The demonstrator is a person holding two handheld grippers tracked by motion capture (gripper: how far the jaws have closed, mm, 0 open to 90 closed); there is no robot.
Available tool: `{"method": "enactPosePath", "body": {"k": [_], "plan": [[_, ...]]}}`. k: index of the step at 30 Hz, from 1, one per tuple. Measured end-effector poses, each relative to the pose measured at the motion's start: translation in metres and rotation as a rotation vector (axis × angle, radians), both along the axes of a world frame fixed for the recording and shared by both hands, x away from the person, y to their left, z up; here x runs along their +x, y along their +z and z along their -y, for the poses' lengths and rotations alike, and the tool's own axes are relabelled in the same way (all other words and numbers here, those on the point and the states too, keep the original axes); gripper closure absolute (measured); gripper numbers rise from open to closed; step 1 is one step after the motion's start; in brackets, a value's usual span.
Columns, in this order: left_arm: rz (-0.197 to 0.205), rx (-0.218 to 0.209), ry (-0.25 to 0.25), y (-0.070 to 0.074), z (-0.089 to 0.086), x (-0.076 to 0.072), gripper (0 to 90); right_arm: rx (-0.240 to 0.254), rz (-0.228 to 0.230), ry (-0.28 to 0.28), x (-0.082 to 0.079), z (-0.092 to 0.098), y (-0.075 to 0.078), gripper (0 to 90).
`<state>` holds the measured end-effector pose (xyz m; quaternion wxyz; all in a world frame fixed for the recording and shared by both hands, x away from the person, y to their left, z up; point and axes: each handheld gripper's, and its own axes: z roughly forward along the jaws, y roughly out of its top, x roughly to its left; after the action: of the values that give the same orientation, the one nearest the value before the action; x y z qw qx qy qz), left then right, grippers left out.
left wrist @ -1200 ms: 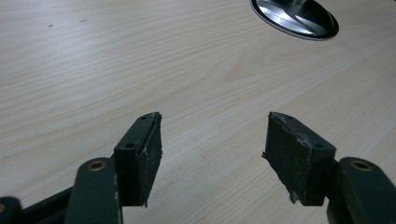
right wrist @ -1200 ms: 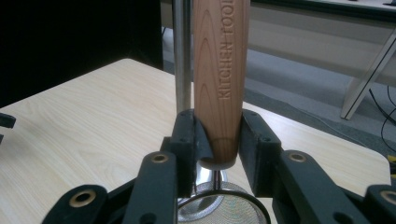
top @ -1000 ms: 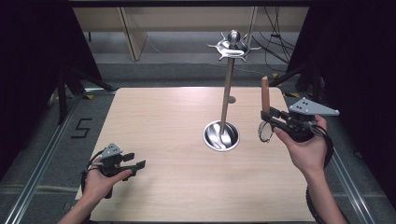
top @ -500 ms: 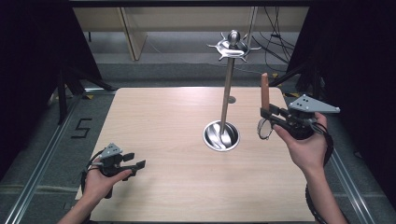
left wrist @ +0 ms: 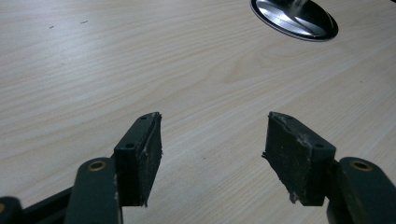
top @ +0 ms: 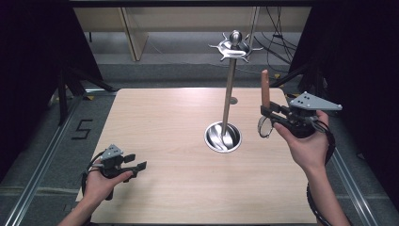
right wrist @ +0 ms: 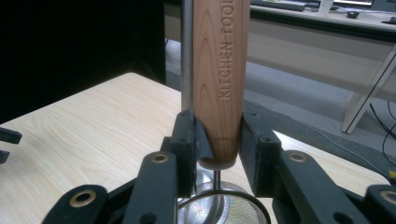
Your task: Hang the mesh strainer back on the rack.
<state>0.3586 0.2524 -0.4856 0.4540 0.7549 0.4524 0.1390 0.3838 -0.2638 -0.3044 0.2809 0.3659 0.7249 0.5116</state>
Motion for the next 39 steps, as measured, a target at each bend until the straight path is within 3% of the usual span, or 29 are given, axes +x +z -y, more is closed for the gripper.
{"method": "enactPosePath", "body": {"k": [10, 13, 27, 33, 37, 39], "plan": [[0.006, 0.007, -0.008, 0.001, 0.000, 0.000, 35.6, -0.019, 0.022, 0.014, 0.001, -0.006, 0.006, 69.5], [0.007, 0.001, -0.001, 0.001, 0.000, 0.000, 35.6, 0.008, 0.013, 0.013, 0.000, -0.011, 0.009, 69.5], [0.009, -0.001, 0.001, 0.001, 0.000, 0.000, 35.6, 0.001, 0.040, 0.009, -0.001, -0.015, 0.017, 69.5], [0.008, -0.001, -0.002, 0.001, 0.000, 0.000, 35.6, 0.017, 0.012, 0.007, -0.002, -0.019, 0.022, 69.5], [0.004, -0.003, 0.000, 0.001, 0.000, 0.000, 35.6, 0.014, 0.043, 0.011, 0.001, -0.023, 0.024, 69.5], [0.007, 0.000, 0.000, 0.001, 0.000, 0.000, 35.6, 0.019, 0.036, 0.009, 0.001, -0.024, 0.024, 69.5]]}}
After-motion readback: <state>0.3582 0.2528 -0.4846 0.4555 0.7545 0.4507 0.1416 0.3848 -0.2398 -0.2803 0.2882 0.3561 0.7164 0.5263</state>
